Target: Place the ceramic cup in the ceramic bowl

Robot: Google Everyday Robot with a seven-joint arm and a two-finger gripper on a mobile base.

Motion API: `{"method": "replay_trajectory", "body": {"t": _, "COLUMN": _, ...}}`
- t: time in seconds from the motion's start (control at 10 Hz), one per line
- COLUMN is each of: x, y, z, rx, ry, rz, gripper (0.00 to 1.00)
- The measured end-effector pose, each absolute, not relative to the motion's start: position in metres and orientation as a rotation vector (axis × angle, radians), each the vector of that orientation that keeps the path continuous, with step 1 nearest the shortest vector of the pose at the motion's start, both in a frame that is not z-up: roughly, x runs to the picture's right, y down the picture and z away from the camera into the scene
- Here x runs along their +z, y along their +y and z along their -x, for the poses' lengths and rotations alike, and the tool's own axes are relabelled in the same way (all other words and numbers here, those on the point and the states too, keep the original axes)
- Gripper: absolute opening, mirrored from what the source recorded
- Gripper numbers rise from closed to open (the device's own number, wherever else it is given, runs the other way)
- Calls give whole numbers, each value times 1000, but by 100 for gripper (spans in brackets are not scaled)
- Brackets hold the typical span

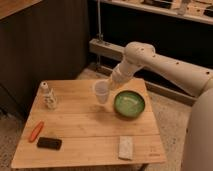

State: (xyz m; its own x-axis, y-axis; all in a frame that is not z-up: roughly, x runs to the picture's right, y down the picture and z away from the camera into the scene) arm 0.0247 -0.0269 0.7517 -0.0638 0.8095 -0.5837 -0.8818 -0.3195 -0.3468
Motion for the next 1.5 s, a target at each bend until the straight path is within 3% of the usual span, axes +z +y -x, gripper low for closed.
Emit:
{"method": "replay_trajectory", "body": {"t": 0.3, "x": 725, "y": -76, "z": 6, "rx": 1658, "ry": 55, "rz": 826, "gripper": 13}}
{"method": "replay_trajectory", "body": {"t": 0.6, "x": 729, "y": -103, "z": -9, "rx": 1711, "ry": 114, "rz": 732, "gripper": 13}}
{"method": "replay_trajectory", "body": {"t": 1.5, "x": 750, "y": -83, "z": -152, "rx": 2003, "ry": 218, "rz": 678, "gripper": 13}}
